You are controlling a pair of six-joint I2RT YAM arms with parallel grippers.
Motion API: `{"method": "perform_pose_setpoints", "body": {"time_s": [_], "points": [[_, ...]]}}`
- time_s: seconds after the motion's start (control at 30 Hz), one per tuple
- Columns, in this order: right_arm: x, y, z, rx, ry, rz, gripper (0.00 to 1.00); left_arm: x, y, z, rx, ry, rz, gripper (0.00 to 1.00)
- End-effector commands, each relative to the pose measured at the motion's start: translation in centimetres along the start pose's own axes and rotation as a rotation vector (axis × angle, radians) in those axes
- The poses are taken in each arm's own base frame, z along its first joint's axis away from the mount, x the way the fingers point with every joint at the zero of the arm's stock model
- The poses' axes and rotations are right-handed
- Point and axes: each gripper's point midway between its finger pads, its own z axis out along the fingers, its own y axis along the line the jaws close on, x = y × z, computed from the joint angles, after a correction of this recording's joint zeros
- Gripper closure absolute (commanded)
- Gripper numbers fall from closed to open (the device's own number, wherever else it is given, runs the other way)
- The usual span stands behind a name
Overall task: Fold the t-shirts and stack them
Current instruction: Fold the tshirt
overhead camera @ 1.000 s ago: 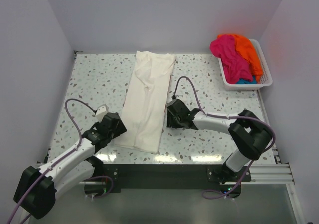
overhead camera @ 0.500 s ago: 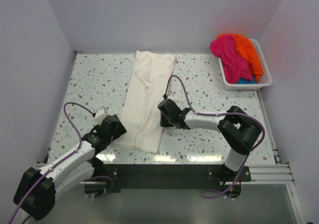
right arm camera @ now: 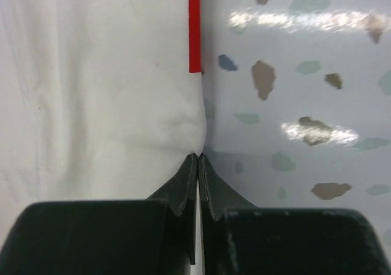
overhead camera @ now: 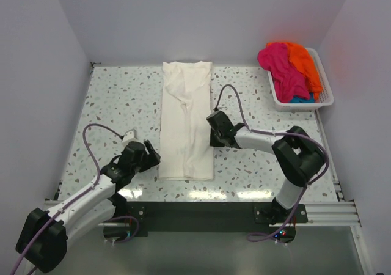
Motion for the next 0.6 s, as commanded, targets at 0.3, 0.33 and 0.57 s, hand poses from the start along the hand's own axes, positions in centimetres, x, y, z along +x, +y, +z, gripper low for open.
{"method": "perform_pose_setpoints", "body": {"time_s": [0.3, 0.33, 0.57], "points": [[-0.5, -3.6, -2.2, 0.023, 0.046, -0.021, 0.52, 2.3, -3.8, 0.0, 0.235, 0.121, 0.130, 0.24], [-0.2, -3.6, -2.4, 0.016, 0.048, -0.019, 0.50, 2.9, -3.7, 0.0, 0.246, 0.140, 0.127, 0.25], [4.9, -4.1, -4.9, -0.037, 0.092, 0.023, 0.49, 3.8, -3.7, 0.0, 0.259, 0.160, 0.122, 0.25]]}}
